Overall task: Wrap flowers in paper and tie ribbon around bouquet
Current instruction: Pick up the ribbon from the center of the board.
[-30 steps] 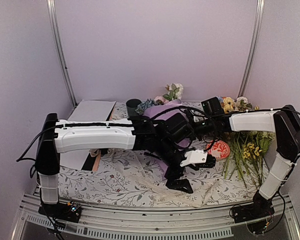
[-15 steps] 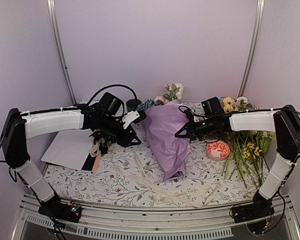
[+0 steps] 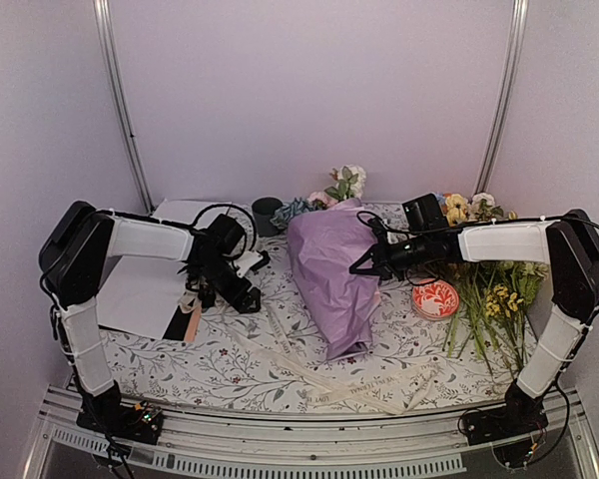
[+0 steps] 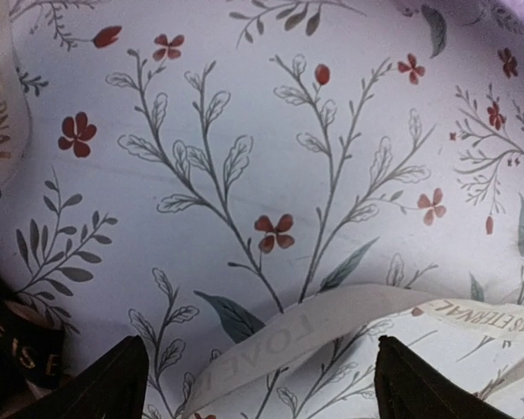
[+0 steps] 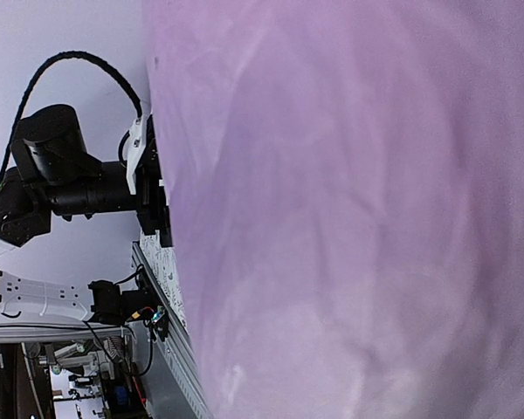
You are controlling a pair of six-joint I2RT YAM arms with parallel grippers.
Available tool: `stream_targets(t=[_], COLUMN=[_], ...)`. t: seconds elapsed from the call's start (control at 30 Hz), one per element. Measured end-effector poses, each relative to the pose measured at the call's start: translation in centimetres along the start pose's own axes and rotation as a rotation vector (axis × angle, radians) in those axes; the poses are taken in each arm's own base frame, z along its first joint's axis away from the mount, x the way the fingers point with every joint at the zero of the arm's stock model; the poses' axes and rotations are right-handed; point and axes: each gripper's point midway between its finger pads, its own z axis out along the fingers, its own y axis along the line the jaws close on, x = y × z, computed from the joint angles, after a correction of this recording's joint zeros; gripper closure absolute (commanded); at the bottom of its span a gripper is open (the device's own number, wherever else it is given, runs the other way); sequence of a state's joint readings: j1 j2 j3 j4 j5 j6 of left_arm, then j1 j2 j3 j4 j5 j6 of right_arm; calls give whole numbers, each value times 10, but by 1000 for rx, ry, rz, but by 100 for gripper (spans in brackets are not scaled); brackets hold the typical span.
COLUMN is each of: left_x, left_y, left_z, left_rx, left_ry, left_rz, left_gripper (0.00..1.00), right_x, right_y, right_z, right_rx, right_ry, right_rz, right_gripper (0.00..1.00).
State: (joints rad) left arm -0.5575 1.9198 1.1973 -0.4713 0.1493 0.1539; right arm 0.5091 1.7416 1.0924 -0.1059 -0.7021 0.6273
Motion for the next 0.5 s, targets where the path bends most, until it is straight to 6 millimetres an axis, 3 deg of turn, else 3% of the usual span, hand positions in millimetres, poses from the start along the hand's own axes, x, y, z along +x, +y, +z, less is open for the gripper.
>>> stream_targets(t=[0.13,0.2,0.27,0.33,0.37,0.5], left_x=[3,2,0,-3,-5,-10], left_y=[-2,-4,-4,-4,-4,-6], left_z=[3,4,4,4,4,4], left_rx=[15,21,18,16,15,28], left_ry=[13,10,3,-9,-17,-40], left_rz=[18,29,46,53,59,69], left_gripper=[16,24,49,86,100,100], right_x=[0,-1,-1,-1,-1,-1], right_y=[0,-1,-1,-1,-1,-1], right_z=[0,-1,-1,-1,-1,-2], right_rx=[0,0,1,1,1,-2], right_ry=[-1,-2,-2,-3,-3,-2], right_rz=[0,1,1,2,2,4], right_gripper=[100,100,100,100,100,100])
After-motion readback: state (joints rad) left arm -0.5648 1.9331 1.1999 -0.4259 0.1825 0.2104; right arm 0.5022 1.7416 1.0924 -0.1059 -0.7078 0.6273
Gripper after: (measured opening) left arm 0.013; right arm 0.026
